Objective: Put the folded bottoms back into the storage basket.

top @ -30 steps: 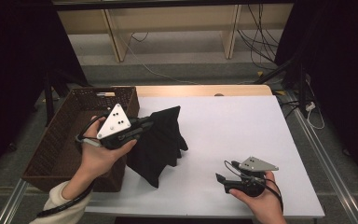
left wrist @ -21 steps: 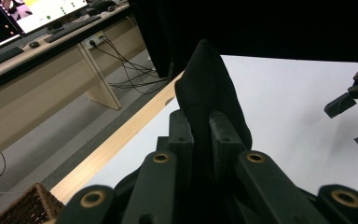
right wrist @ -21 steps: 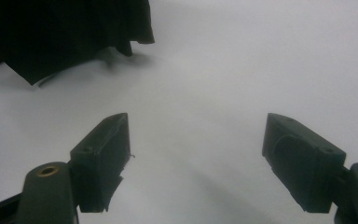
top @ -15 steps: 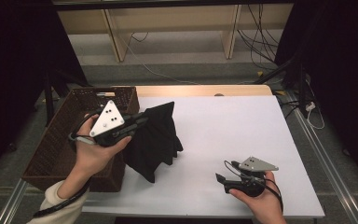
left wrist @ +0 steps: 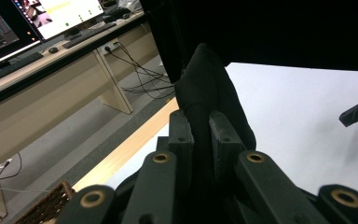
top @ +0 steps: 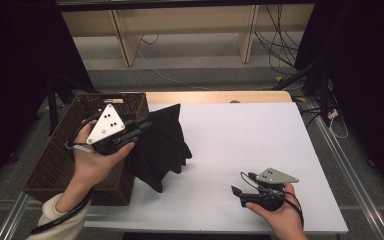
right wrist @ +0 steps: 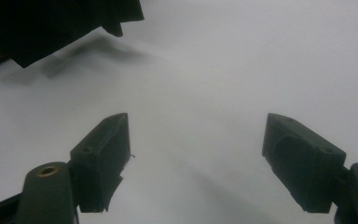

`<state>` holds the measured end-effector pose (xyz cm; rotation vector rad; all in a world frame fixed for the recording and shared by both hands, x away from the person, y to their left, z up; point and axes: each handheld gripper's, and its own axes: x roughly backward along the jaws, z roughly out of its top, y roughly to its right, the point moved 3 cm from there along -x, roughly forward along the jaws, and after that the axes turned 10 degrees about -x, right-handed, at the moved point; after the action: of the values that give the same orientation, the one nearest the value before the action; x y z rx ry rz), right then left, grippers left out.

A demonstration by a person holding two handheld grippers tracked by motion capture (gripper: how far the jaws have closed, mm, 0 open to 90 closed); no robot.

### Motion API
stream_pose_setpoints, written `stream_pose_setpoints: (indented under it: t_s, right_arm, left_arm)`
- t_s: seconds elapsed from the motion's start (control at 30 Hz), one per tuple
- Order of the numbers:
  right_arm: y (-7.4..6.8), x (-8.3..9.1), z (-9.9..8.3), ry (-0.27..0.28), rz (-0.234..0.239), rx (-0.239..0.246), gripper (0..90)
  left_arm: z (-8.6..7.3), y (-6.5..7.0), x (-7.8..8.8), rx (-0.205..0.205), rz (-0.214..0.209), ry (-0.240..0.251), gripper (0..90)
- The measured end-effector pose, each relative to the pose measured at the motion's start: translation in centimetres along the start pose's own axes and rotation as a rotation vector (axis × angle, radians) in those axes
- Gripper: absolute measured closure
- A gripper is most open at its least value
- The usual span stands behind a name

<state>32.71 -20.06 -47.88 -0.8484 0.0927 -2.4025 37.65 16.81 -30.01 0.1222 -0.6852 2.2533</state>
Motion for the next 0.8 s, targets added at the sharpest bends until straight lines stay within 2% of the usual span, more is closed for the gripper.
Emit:
stream_pose_setpoints:
  t_s: [0.8]
  right_arm:
    - [0.0, -0.1, 0.0, 0.002, 0.001, 0.001, 24.1]
  left_arm:
    - [0.0, -1.7, 1.6, 0.023, 0.059, 0.023, 81.2]
